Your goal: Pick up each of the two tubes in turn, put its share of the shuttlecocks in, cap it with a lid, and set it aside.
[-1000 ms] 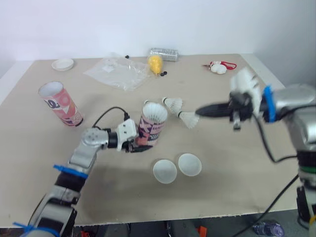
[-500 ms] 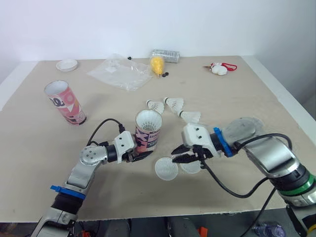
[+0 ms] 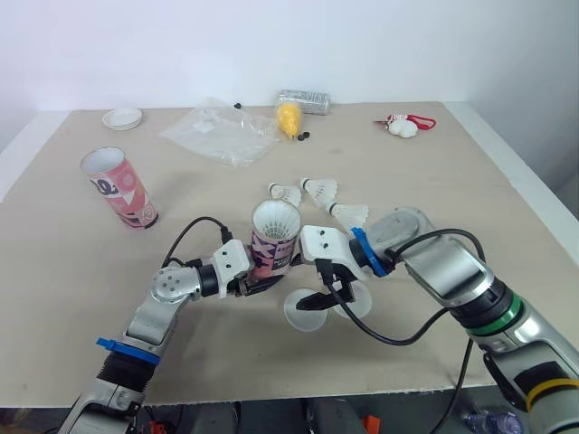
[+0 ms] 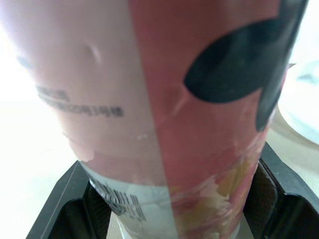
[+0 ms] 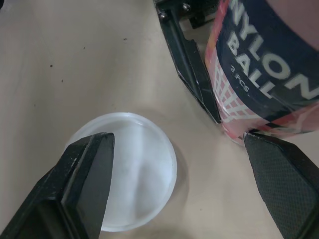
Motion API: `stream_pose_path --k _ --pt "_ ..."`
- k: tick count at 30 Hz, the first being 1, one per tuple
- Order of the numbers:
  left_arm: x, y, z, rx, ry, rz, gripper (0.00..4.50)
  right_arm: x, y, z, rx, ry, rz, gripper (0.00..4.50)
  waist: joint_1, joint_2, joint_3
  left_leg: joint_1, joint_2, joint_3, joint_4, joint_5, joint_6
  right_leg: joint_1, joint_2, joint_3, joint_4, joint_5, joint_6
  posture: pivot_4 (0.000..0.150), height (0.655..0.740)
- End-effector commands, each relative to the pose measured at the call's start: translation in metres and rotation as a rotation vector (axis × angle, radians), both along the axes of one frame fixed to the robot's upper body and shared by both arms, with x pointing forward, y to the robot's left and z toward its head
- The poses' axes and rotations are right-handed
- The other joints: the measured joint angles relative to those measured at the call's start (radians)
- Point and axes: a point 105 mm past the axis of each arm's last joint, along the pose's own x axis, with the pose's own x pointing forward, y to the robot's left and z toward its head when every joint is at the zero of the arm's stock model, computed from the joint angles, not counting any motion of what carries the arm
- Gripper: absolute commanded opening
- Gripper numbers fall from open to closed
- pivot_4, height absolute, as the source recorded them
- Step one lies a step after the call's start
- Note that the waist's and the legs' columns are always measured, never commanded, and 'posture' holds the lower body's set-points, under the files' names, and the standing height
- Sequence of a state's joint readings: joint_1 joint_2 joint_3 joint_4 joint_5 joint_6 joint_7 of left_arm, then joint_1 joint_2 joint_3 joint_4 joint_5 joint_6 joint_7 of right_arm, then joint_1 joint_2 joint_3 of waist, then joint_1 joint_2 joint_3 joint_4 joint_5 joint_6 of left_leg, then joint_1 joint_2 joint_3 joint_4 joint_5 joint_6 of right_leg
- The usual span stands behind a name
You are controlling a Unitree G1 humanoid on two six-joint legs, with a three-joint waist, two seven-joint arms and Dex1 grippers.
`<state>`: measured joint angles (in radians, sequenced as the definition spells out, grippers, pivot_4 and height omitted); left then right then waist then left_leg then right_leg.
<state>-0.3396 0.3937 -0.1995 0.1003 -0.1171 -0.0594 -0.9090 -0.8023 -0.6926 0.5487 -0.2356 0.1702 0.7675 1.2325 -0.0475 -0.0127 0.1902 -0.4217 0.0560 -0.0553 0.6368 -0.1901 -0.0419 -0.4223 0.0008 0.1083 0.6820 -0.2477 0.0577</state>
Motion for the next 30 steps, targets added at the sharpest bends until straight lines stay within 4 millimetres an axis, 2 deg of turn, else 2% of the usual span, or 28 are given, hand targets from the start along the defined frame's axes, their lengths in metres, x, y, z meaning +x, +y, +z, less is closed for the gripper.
stream_pose_path --k 1,6,13,16,17,18,21,24,25,30 --pt "-0.003 -0.006 0.009 -0.011 -0.033 -0.026 3.03 -0.002 0.003 0.01 0.001 -0.043 0.001 4.43 0.0 0.0 0.0 0.0 0.0 0.0 0.0 0.0 0.0 0.0 0.0 0.0 0.0 0.0 0.0 0.15 0.74" --pt "-0.002 -0.006 0.008 -0.011 -0.027 -0.024 3.03 -0.006 0.004 0.001 -0.067 -0.065 0.002 4.43 0.0 0.0 0.0 0.0 0.0 0.0 0.0 0.0 0.0 0.0 0.0 0.0 0.0 0.0 0.0 0.15 0.74" --pt "-0.003 -0.008 0.008 -0.016 -0.019 -0.027 3.03 0.001 -0.001 -0.006 -0.162 -0.121 -0.02 4.43 0.0 0.0 0.0 0.0 0.0 0.0 0.0 0.0 0.0 0.0 0.0 0.0 0.0 0.0 0.0 0.15 0.74" --pt "-0.004 -0.008 0.008 -0.017 -0.015 -0.027 3.03 0.004 -0.002 -0.008 -0.174 -0.134 -0.032 3.64 0.0 0.0 0.0 0.0 0.0 0.0 0.0 0.0 0.0 0.0 0.0 0.0 0.0 0.0 0.0 0.15 0.74" --pt "-0.003 -0.008 0.008 -0.017 -0.015 -0.026 3.03 0.004 -0.002 -0.008 -0.177 -0.139 -0.032 3.64 0.0 0.0 0.0 0.0 0.0 0.0 0.0 0.0 0.0 0.0 0.0 0.0 0.0 0.0 0.0 0.15 0.74" --pt "-0.003 -0.008 0.008 -0.019 -0.013 -0.023 3.03 0.004 -0.002 -0.008 -0.183 -0.145 -0.025 2.89 0.0 0.0 0.0 0.0 0.0 0.0 0.0 0.0 0.0 0.0 0.0 0.0 0.0 0.0 0.0 0.15 0.74" --pt "-0.001 -0.007 0.008 -0.02 -0.013 -0.017 3.03 0.004 -0.001 -0.008 -0.19 -0.152 -0.016 1.73 0.0 0.0 0.0 0.0 0.0 0.0 0.0 0.0 0.0 0.0 0.0 0.0 0.0 0.0 0.0 0.15 0.74" --pt "0.0 -0.007 0.009 -0.022 -0.013 -0.015 3.03 0.004 -0.001 -0.008 -0.196 -0.162 -0.011 0.17 0.0 0.0 0.0 0.0 0.0 0.0 0.0 0.0 0.0 0.0 0.0 0.0 0.0 0.0 0.0 0.15 0.74" --pt "0.0 -0.007 0.009 -0.022 -0.013 -0.015 3.03 0.004 -0.001 -0.008 -0.197 -0.167 -0.009 0.03 0.0 0.0 0.0 0.0 0.0 0.0 0.0 0.0 0.0 0.0 0.0 0.0 0.0 0.0 0.0 0.15 0.74" --pt "0.0 -0.007 0.007 -0.019 -0.008 -0.014 3.03 0.001 0.0 -0.004 -0.178 -0.172 0.001 0.03 0.0 0.0 0.0 0.0 0.0 0.0 0.0 0.0 0.0 0.0 0.0 0.0 0.0 0.0 0.0 0.15 0.74"
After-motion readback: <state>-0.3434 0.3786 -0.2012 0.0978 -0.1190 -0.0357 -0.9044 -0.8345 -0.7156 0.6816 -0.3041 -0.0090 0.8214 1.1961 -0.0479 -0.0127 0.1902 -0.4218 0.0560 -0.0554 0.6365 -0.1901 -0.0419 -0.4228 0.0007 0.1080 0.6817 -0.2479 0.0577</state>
